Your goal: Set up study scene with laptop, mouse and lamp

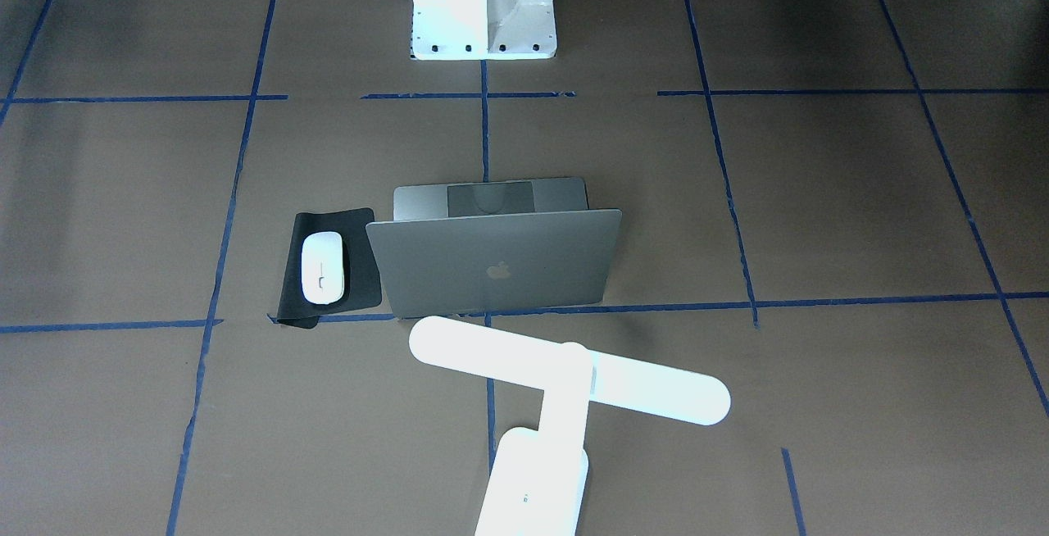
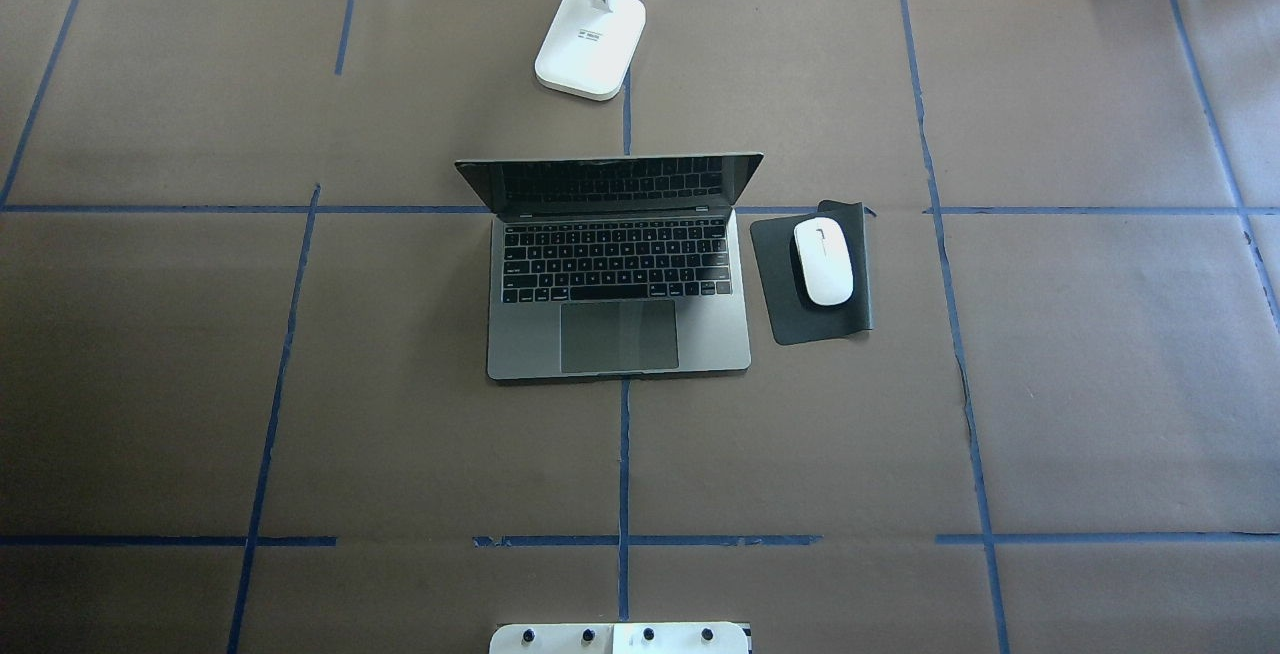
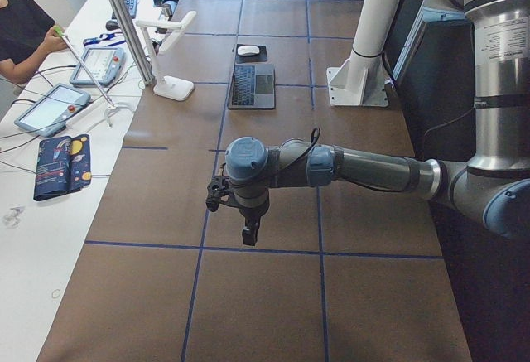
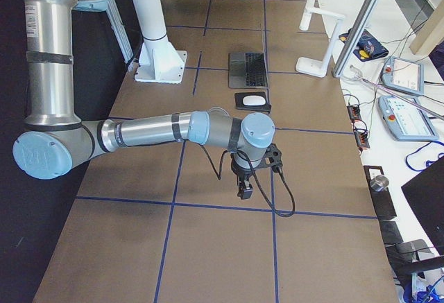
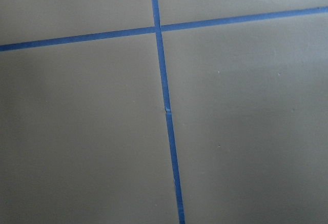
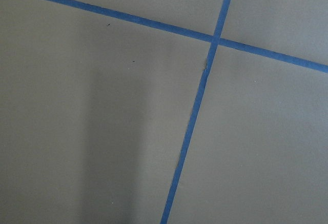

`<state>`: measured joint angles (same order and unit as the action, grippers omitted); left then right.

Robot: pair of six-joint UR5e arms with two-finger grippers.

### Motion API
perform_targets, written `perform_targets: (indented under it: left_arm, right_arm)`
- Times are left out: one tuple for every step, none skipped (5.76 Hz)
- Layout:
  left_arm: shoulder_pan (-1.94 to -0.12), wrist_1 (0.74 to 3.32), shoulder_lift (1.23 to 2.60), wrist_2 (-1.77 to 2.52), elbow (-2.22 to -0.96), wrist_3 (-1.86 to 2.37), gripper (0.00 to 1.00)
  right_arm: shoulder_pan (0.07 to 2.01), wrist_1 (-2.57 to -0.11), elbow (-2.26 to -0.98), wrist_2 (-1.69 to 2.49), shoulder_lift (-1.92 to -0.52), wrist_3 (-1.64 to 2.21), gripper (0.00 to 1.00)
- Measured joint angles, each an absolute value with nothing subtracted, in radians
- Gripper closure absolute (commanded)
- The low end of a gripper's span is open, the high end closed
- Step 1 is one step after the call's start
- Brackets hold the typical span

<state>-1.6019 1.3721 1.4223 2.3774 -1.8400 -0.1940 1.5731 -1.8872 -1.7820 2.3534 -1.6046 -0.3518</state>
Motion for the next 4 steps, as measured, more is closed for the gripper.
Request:
perform_targets:
  left_arm:
    - [-1.602,1.365,1.434,2.378,-1.811,-0.174,0.00]
    - [-1.602,1.333,1.447,2.377,-1.813,-0.150,0.00]
    - [-1.604,1.301,1.445,2.370,-1.836,-0.141,0.00]
    - [-1.605,1.290,1.438,2.355,-1.855,-0.139,0.00]
  right_arm:
    - [1.574,-1.884,-1.783,2.355,-1.602,-0.348,0.00]
    - [1.574,-1.881,-1.784,2.355,-1.602,-0.345,0.00]
    - [1.574,-1.878,-1.786,2.354,-1.602,-0.343,0.00]
    - [1.574,-1.876,-1.785,2.349,-1.601,-0.343,0.00]
